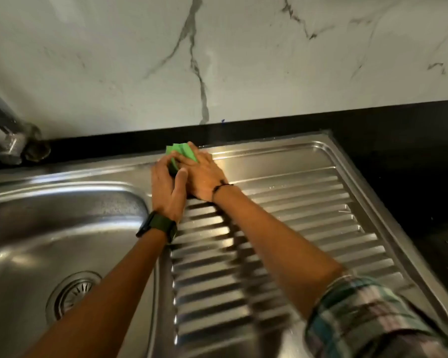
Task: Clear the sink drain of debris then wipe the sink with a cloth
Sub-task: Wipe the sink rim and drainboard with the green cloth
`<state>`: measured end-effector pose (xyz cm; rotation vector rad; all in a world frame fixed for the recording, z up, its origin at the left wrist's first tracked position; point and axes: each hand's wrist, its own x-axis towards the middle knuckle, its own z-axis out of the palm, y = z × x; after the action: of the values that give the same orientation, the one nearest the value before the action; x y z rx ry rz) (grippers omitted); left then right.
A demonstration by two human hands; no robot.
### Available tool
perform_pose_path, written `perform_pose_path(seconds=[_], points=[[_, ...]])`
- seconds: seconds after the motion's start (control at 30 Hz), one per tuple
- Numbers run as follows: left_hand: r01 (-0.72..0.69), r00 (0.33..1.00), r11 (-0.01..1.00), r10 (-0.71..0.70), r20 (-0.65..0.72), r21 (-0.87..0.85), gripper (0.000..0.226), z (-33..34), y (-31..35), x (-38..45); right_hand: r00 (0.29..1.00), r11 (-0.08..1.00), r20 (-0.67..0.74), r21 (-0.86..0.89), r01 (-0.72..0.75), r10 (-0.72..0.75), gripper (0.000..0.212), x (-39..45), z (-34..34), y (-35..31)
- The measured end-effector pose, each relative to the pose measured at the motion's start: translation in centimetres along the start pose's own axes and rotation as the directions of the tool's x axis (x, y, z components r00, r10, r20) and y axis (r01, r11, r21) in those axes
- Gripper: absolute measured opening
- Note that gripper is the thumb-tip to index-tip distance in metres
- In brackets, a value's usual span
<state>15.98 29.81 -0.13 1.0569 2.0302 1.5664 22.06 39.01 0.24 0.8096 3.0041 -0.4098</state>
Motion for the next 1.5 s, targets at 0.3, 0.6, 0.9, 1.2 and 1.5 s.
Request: perform_pose_path(seconds=[0.3, 0.6, 0.9, 1.2, 1.5], points=[[0.064, 0.981, 0.996, -0.073, 0.18, 0.055, 0.052, -0.2, 0.9, -4.0, 0.786, 0.775, -0.09, -0.13, -0.618, 0.612, 0.048, -18.1, -4.6, 19.3], [0.224, 0.973, 0.912, -0.23, 0.024, -0.344, 0.029, -1.1, 0.9, -3.6, 0.798, 0.822, -0.206, 0.061, -0.567, 0.566, 0.046, -14.2, -1.2, 8.7], [0.191, 0.966, 0.881, -0.248, -0.078, -0.433, 0.023, -1.8, -0.4, -3.1, 0.993, 0.994, -0.039, 0.033, -0.109, 0.11, 0.061, -6.0, 2.5, -6.2], [0.193, 0.976, 0.917, -0.215, -0.026, -0.35, 0.014, -1.3, -0.3, -3.9, 0.77, 0.78, -0.195, -0.034, -0.625, 0.608, 0.05, -17.4, -1.7, 12.2], [0.17, 0.981, 0.893, -0.195, -0.018, -0.416, 0.019, -0.8, -0.2, -3.5, 0.636, 0.658, -0.182, 0.095, -0.747, 0.75, 0.045, -18.4, -2.6, 12.9]])
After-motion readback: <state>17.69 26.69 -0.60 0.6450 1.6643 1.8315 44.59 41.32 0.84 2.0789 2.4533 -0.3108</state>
